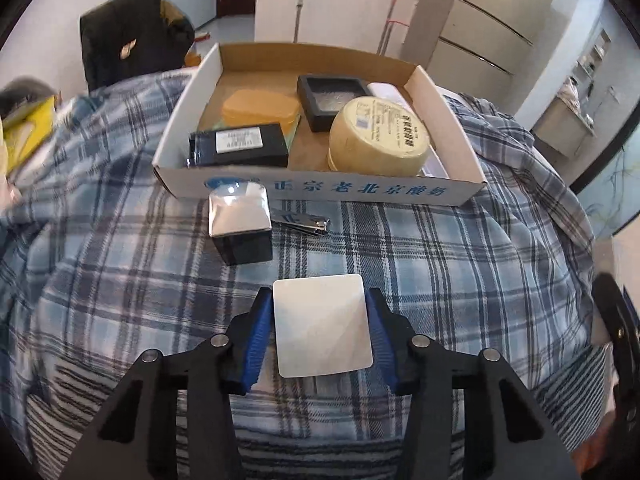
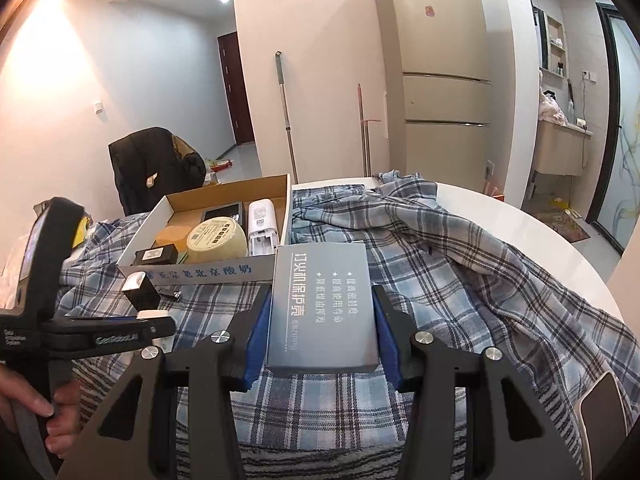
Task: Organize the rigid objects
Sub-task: 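Grasp the white square tile with the left tool while the right tool lifts the card box, then carry the white tile with the left tool while the right tool carries the card box over the box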
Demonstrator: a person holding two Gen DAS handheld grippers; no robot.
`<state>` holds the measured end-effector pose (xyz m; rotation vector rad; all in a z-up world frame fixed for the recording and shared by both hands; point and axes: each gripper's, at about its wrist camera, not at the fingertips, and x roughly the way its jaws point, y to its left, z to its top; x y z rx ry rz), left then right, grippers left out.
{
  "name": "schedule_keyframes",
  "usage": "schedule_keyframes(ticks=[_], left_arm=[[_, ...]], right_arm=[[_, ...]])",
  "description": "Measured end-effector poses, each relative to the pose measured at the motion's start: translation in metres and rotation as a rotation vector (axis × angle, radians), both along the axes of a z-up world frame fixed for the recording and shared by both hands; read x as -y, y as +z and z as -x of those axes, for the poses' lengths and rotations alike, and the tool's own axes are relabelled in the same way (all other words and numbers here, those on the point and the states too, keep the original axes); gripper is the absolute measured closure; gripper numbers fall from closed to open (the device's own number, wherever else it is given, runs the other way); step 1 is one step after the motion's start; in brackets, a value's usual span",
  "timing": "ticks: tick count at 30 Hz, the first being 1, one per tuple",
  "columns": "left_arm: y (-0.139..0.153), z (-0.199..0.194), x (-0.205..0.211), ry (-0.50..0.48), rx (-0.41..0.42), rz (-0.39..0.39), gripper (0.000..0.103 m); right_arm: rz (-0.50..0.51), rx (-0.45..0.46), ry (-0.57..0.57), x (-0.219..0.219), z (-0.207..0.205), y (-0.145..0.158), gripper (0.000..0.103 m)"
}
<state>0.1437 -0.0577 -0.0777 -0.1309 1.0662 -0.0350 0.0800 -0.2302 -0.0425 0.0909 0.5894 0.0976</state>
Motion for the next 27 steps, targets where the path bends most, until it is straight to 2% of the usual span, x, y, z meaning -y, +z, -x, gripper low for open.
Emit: schedule_keyframes(ticks=[2, 7, 14, 18, 20, 24, 27], left_arm=[[0.002, 0.003, 0.006, -0.023, 0.013, -0.046, 0.055], [-0.006, 0.005, 0.010, -0.039, 0.002, -0.054, 0.055], [-0.015, 0.006, 0.019, -0.046, 0.014, -0.114, 0.056], [-0.015, 0.005, 0.018, -0.045, 0.022, -0.109, 0.056], [-0.015, 0.005, 0.022, -0.054, 0.022, -0.131, 0.056], [-0.015, 0.005, 0.019, -0.052, 0.019, -0.110, 0.056], [-0.005, 0.011, 0.011, -0.053, 0.056, -0.044, 0.056]], right_arm=[[0.003, 0.000, 0.001, 0.000, 0.000, 0.000, 0.057], [0.007, 0.003, 0.002, -0.001, 0.001, 0.001, 0.057], [0.001, -0.005, -0.006, 0.000, 0.002, 0.001, 0.057], [0.006, -0.020, 0.004, -0.001, 0.001, 0.000, 0.057], [0.009, -0.025, 0.011, -0.002, 0.000, 0.000, 0.057], [0.005, -0.026, 0.010, -0.002, -0.001, -0.001, 0.057], [-0.004, -0.021, 0.006, -0.001, 0.000, 0.000, 0.057]])
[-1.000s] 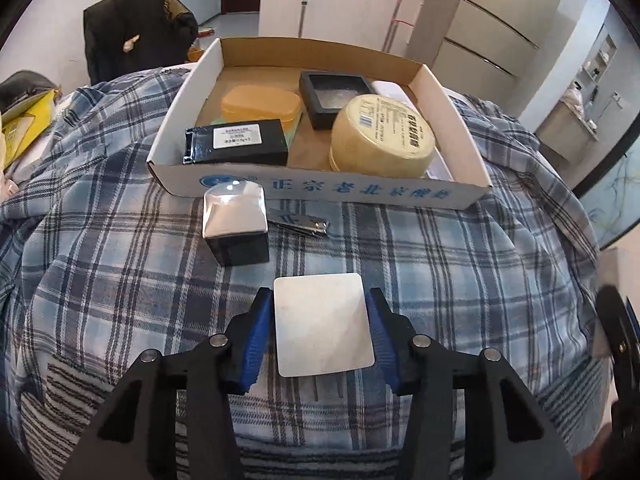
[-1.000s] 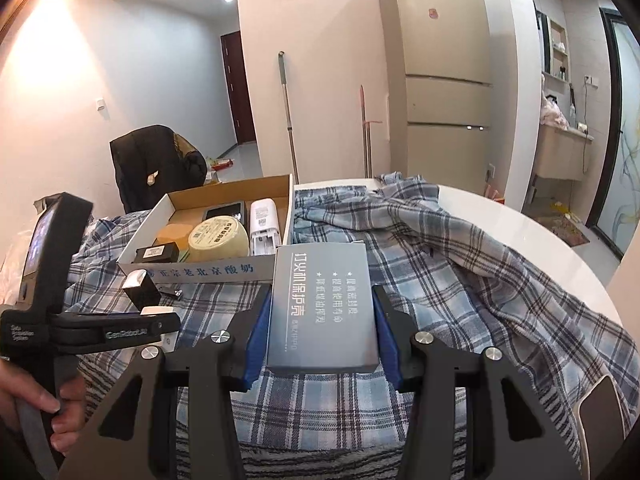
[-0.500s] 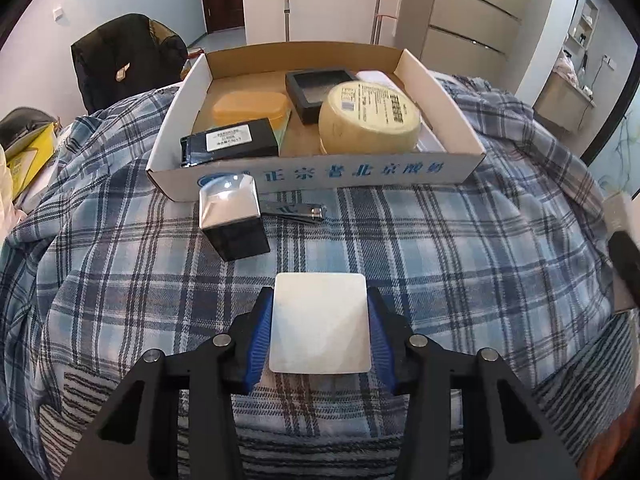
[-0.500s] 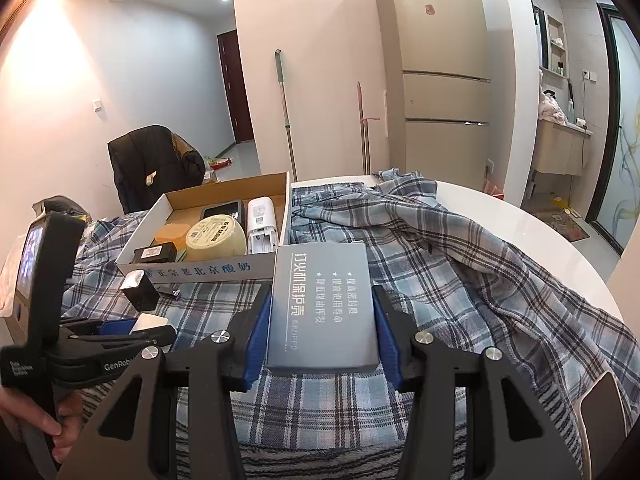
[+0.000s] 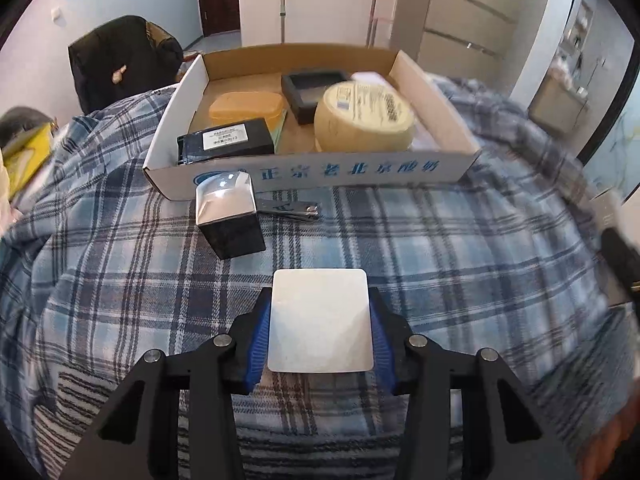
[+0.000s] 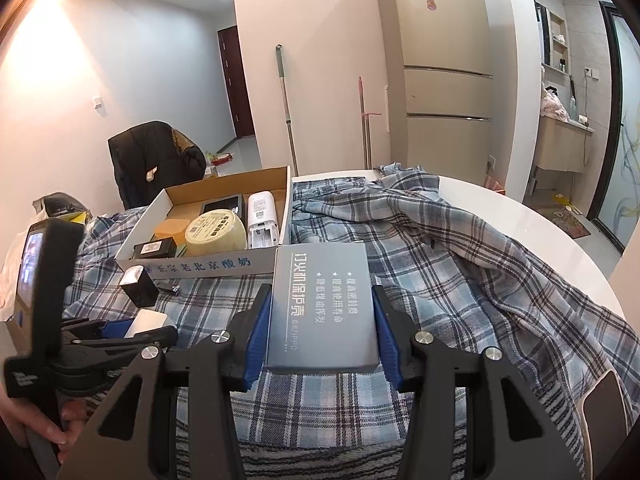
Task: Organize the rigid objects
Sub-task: 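Carry the white tile with the left tool while the right tool carries the card box over the box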
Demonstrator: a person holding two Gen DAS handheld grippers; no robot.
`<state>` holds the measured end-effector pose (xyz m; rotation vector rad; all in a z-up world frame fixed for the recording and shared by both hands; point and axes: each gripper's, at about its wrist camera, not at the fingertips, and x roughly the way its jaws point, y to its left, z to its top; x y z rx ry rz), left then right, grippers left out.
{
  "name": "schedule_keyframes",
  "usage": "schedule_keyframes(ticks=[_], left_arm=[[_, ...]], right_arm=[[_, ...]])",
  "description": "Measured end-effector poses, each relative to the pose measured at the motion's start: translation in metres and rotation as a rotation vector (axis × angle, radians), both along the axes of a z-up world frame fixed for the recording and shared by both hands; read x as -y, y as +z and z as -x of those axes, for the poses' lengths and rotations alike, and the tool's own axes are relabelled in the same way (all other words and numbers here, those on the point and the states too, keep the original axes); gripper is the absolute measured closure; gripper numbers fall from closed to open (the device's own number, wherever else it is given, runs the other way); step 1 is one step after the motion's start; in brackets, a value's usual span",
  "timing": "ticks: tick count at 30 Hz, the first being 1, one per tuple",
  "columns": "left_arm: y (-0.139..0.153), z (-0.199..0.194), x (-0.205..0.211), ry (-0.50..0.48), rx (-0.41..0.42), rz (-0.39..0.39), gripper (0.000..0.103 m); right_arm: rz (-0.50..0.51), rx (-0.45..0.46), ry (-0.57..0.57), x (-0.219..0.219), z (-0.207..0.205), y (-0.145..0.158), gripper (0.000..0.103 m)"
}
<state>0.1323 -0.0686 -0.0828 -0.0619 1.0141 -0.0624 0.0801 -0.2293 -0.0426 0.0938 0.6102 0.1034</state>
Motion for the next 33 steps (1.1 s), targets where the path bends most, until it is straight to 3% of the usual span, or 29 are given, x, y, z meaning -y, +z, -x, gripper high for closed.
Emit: schedule_keyframes(ticks=[4, 7, 15, 24, 33], left_arm=[[0.033, 0.021, -0.006, -0.012, 0.139, -0.035, 0.056], [0.057, 0.030, -0.017, -0.022, 0.162, 0.005, 0.056], [0.107, 0.048, -0.049, 0.014, 0.283, -0.024, 0.056], [0.158, 0.045, -0.072, 0.034, 0.389, -0.004, 0.056], [0.226, 0.017, -0.073, 0.028, 0.529, 0.069, 0.056]], right_arm=[[-0.006, 0.034, -0.005, 0.001, 0.003, 0.005, 0.057], [0.008, 0.039, -0.015, 0.001, 0.004, 0.010, 0.057], [-0.008, 0.064, -0.001, 0.005, 0.010, 0.041, 0.057], [0.023, 0.186, 0.026, 0.000, -0.002, 0.106, 0.057], [-0.051, 0.275, 0.054, -0.021, -0.045, 0.166, 0.057]])
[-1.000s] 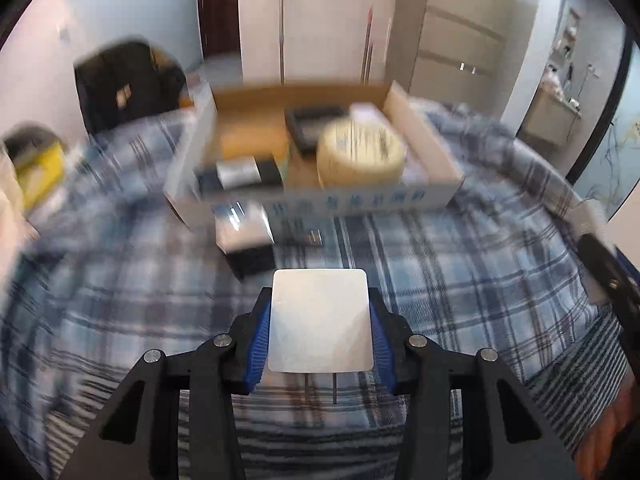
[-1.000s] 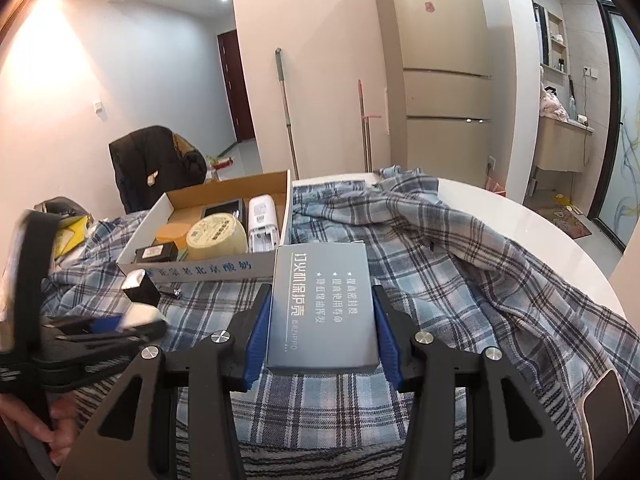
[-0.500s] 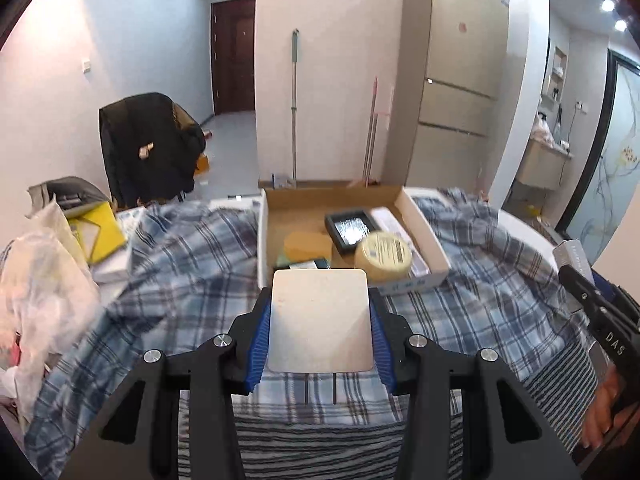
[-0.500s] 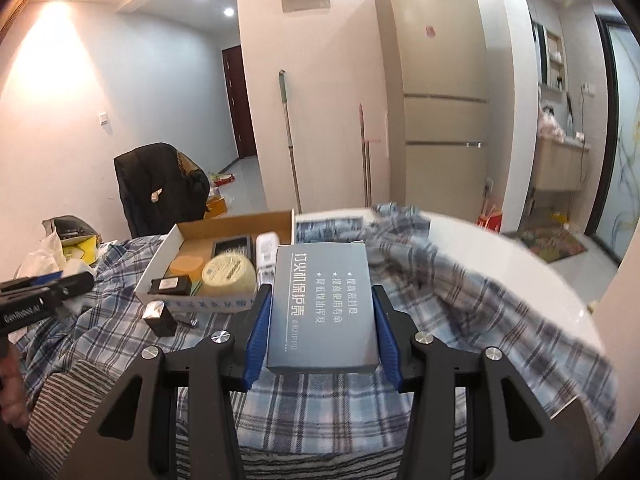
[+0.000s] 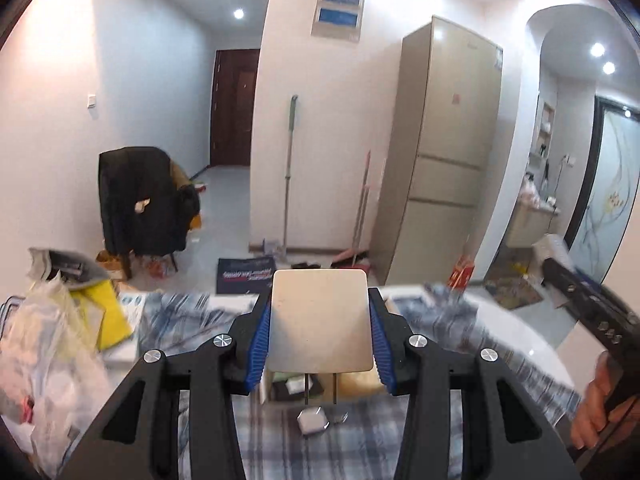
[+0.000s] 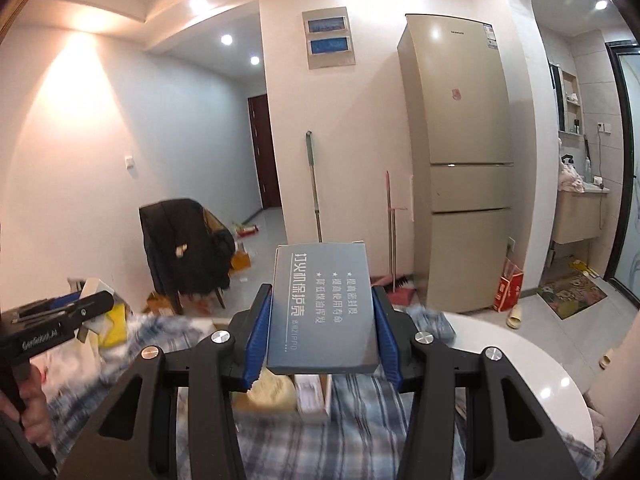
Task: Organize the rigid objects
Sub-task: 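Carry the white tile with the left tool while the right tool carries the card box over the box, then lower the white tile into the box and open the left tool while the right tool holds the card box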
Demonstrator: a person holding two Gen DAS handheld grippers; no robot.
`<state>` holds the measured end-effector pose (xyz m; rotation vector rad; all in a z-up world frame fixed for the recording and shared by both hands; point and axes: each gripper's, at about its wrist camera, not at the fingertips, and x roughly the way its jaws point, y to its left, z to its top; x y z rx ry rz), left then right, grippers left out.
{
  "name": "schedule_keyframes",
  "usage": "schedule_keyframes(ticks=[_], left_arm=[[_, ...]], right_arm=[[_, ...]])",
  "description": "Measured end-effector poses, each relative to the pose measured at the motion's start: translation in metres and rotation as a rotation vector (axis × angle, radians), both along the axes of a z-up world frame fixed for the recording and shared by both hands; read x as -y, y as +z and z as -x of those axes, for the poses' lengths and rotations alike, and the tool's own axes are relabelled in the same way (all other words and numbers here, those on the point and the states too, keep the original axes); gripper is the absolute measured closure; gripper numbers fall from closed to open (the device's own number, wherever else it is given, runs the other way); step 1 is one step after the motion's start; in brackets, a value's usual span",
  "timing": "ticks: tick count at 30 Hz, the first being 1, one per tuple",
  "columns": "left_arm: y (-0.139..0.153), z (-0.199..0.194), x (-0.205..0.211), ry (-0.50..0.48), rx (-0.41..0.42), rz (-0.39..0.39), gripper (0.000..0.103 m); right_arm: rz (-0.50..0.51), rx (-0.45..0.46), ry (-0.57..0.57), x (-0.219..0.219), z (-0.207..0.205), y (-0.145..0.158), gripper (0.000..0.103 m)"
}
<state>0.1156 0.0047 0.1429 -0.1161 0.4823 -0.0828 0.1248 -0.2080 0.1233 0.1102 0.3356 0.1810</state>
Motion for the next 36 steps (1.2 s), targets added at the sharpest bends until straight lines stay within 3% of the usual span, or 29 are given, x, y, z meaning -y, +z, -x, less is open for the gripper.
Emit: schedule_keyframes(ticks=[3, 7, 11, 15, 18, 24, 27, 31, 36], left_arm=[[0.017, -0.024, 0.006, -0.051, 0.004, 0.017, 0.056], [0.030, -0.047, 0.009, -0.024, 0.050, 0.003, 0.056], [0.023, -0.077, 0.002, -0.007, 0.053, 0.031, 0.056], [-0.009, -0.110, -0.009, -0.032, 0.013, 0.058, 0.056], [-0.042, -0.136, -0.020, -0.028, -0.042, 0.071, 0.056], [-0.107, -0.185, -0.028, -0.024, -0.205, 0.057, 0.056], [-0.133, -0.202, -0.025, -0.014, -0.278, 0.036, 0.056], [-0.158, -0.215, -0.017, -0.007, -0.352, 0.021, 0.056], [-0.182, -0.221, -0.023, -0.014, -0.392, 0.042, 0.056]], right_arm=[[-0.053, -0.024, 0.028, -0.004, -0.024, 0.018, 0.057], [-0.076, -0.019, 0.048, -0.014, -0.053, 0.037, 0.057], [-0.122, -0.024, 0.045, -0.024, -0.087, 0.034, 0.057], [-0.102, -0.063, 0.060, -0.039, -0.124, 0.005, 0.057], [-0.049, -0.118, 0.076, -0.052, -0.148, -0.034, 0.057], [-0.043, -0.318, 0.117, -0.060, -0.192, -0.102, 0.057], [0.014, -0.403, 0.112, -0.064, -0.203, -0.127, 0.057], [0.007, -0.487, 0.129, -0.066, -0.215, -0.147, 0.057], [0.033, -0.526, 0.132, -0.069, -0.217, -0.154, 0.057]])
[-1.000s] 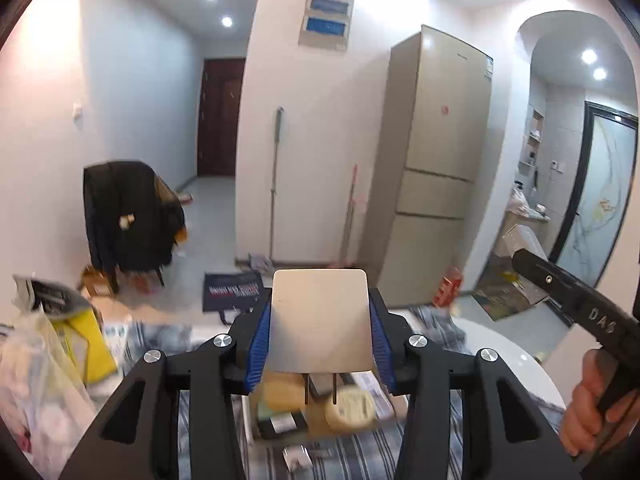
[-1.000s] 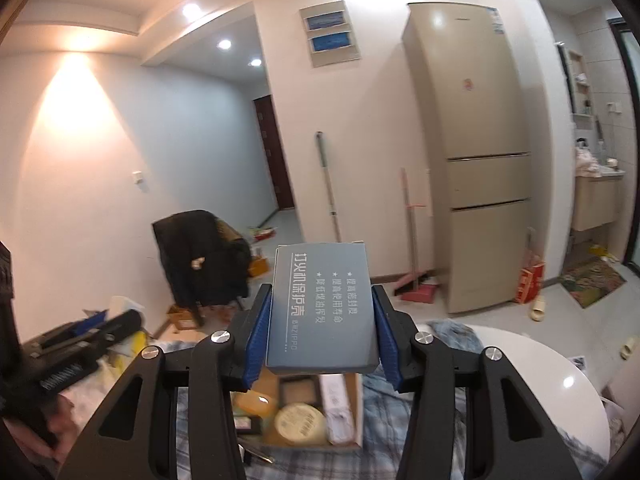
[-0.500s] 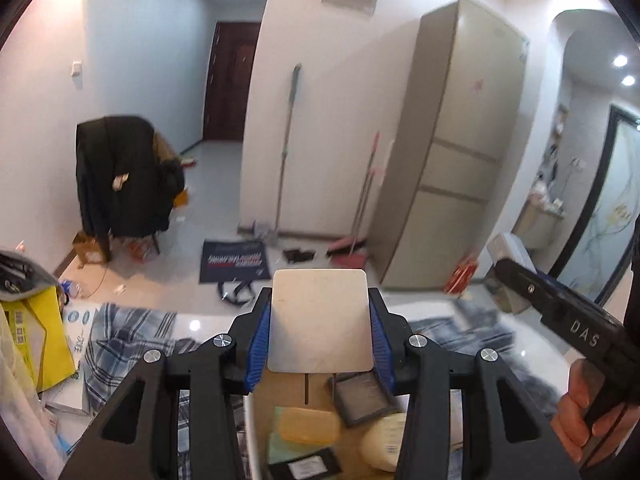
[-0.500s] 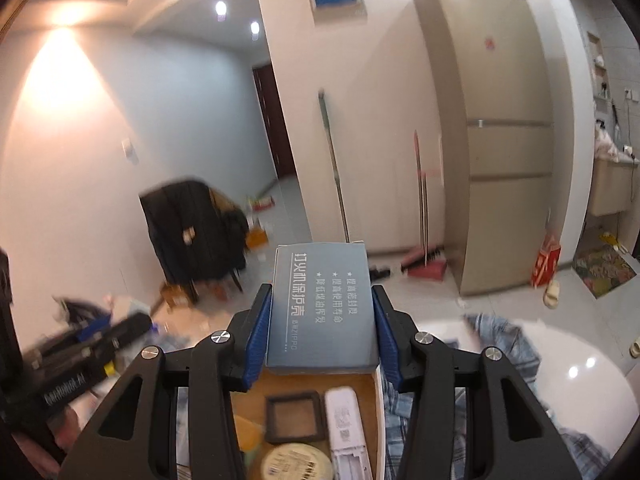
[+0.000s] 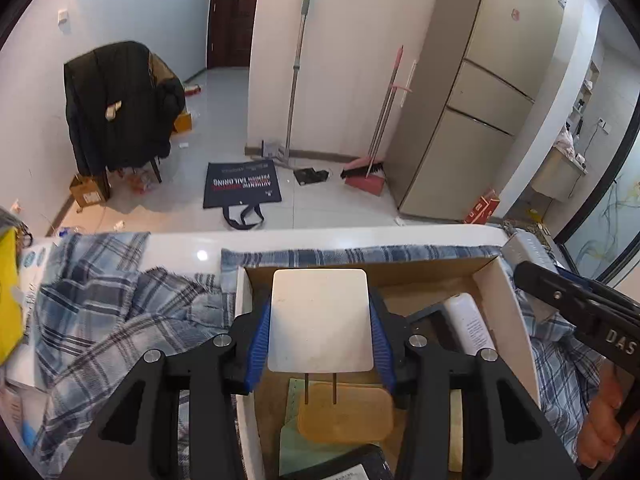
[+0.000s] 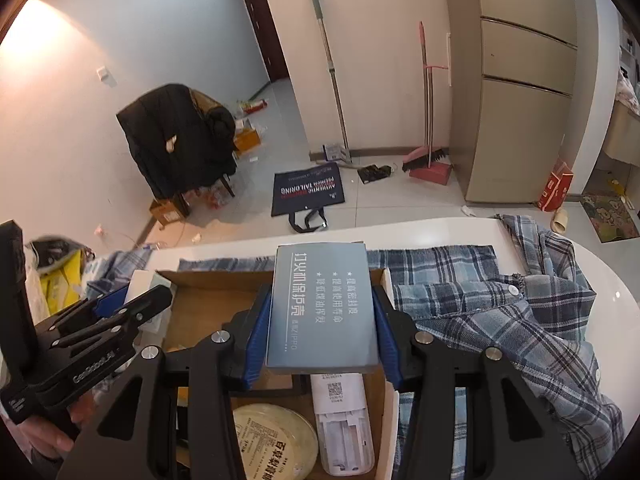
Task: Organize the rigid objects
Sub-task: 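Lower the white tile into the box and open the left tool while the right tool holds the card box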
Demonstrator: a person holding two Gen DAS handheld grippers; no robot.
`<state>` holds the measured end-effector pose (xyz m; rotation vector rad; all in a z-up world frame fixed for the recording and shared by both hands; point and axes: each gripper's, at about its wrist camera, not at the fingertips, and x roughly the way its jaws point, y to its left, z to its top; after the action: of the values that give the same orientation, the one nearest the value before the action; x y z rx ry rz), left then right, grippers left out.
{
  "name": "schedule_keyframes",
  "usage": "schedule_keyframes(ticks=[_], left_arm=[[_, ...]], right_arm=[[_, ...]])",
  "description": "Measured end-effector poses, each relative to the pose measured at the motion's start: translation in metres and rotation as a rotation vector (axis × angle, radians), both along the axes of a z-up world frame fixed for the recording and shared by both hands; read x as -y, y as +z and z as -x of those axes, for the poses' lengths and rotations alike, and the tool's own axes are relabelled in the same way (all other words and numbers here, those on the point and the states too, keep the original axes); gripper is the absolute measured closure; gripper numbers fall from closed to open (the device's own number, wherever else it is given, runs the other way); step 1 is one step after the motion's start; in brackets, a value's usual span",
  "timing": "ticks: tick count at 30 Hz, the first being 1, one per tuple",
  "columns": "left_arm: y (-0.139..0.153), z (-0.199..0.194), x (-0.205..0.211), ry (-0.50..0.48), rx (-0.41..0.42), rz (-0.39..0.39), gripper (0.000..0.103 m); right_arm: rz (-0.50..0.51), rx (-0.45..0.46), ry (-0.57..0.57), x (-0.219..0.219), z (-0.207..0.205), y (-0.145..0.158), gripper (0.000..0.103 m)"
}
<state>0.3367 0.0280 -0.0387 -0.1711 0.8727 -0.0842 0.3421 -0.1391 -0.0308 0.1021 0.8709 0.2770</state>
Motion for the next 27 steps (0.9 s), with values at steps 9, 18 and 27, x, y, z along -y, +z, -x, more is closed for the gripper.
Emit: schedule_keyframes(ticks=[9, 18, 27], left_arm=[[-0.021, -0.007, -0.009, 0.015, -0.040, -0.024, 0.056], [-0.021, -0.006, -0.008, 0.005, -0.036, -0.047, 0.056], [-0.029, -0.009, 0.016, -0.047, -0.015, -0.117, 0.056]], right_arm=[[0.001, -0.023, 0.000, 0.001, -0.001, -0.002, 0.057], [0.005, -0.045, 0.005, -0.001, -0.004, -0.005, 0.057], [0.007, -0.044, 0.015, -0.001, -0.001, -0.003, 0.057]])
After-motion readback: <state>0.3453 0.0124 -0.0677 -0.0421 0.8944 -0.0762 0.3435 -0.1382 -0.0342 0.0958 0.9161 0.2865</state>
